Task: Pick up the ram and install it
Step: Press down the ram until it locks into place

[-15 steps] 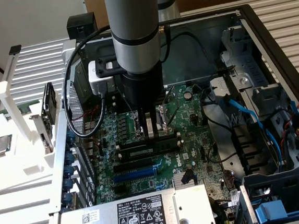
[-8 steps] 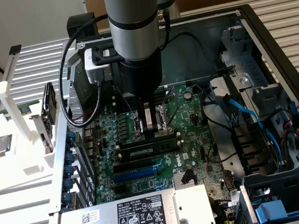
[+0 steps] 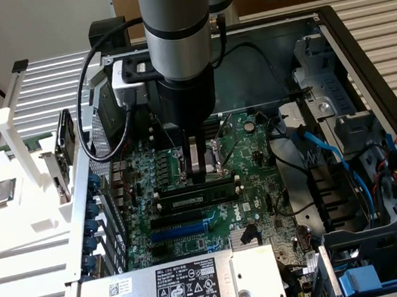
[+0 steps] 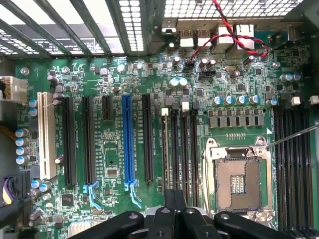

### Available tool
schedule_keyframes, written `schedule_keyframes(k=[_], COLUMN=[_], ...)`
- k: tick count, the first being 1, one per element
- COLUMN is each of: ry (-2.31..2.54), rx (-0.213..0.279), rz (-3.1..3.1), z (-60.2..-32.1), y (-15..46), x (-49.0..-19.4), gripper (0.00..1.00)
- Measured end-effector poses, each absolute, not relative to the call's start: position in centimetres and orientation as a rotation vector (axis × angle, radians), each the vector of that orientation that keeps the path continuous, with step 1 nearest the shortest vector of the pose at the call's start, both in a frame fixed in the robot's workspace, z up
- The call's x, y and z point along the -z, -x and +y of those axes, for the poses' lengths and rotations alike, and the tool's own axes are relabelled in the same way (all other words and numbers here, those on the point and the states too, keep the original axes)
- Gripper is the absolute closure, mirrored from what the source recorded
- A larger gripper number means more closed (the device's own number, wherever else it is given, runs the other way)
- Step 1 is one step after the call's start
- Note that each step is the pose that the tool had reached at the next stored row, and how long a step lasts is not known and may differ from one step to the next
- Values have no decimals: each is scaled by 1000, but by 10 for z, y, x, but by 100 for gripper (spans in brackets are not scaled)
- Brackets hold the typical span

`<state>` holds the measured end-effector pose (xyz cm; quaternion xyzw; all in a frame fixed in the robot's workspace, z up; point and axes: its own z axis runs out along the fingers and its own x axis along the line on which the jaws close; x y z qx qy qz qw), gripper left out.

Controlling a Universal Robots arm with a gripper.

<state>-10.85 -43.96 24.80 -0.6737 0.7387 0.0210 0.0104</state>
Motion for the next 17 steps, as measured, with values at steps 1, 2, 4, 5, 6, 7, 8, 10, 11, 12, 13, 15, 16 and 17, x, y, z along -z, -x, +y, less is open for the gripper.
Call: schedule_keyframes(k=[1,2,4,5,6,7,8,10,11,12,13,15,16,17], ry=[2084,2067,2033,2021,2008,1995,1982,1932,1916,1898,1880,1845,1829,1809], rx=[-65,-65,-65,-64,-64,-64,-64,-63,-63,-63,-62,-62,-61,-61], rz=[2321,2336,2365,2375,2386,2396,2407,2446,2459,2472,2485,2511,2522,2536], z=[-440,-440,-440,-440,-440,-440,-440,-440,-440,-440,-440,-440,-440,-440], y=[109,109,109,109,109,109,109,109,109,109,109,109,109,109], x=[-248,-248,-248,-248,-248,-248,-248,-248,-248,-248,-248,-248,-248,-248], gripper=[90,90,90,90,90,90,90,90,90,90,90,90,90,90])
